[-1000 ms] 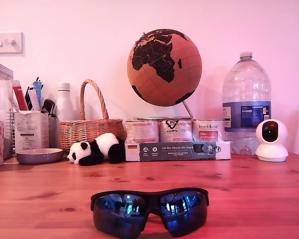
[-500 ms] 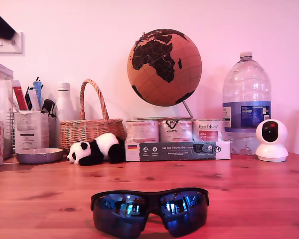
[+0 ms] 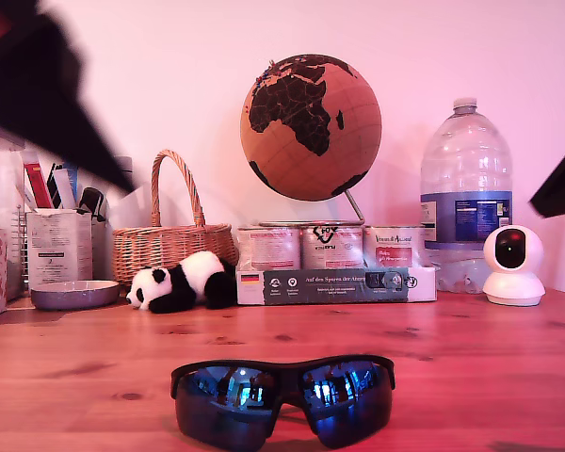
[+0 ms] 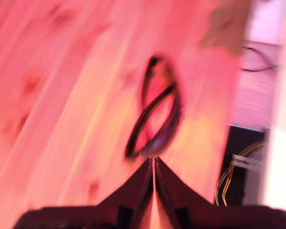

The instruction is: Pick up the sunglasses and open them, then place them back on the table

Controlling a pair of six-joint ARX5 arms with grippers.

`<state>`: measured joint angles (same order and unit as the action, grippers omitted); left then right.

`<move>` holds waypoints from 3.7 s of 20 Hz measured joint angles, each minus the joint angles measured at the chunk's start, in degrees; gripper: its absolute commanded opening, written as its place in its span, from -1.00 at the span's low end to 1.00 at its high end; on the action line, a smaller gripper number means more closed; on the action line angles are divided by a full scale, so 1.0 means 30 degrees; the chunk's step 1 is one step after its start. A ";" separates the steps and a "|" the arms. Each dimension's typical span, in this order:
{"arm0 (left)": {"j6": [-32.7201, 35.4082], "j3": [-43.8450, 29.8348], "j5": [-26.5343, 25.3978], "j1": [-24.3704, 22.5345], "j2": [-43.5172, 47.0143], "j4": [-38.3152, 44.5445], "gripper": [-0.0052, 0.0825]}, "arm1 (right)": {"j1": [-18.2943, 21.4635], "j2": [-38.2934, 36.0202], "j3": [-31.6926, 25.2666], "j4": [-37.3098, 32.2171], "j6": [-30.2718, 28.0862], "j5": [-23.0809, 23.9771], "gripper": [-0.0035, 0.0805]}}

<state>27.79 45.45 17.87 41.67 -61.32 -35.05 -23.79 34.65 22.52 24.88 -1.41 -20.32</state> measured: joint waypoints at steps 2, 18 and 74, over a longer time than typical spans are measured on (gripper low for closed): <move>0.0605 0.1137 0.0066 0.0627 -0.1078 -0.0379 -0.65 | 0.0000 0.0452 0.0000 -0.0408 0.0000 0.0102 -0.95; 0.3096 0.4313 -0.1202 0.3402 -0.8517 -0.1078 -0.09 | -0.0495 0.2543 0.0000 -0.0495 0.0000 0.0459 -0.95; 0.5319 0.5246 -0.4925 0.5996 -1.2021 -0.1479 -0.84 | -0.0488 0.4466 0.2623 0.0466 0.0991 -0.1166 -0.74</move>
<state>43.75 61.19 3.09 59.66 -97.38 -39.48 -25.26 48.05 30.39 26.28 1.56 -23.81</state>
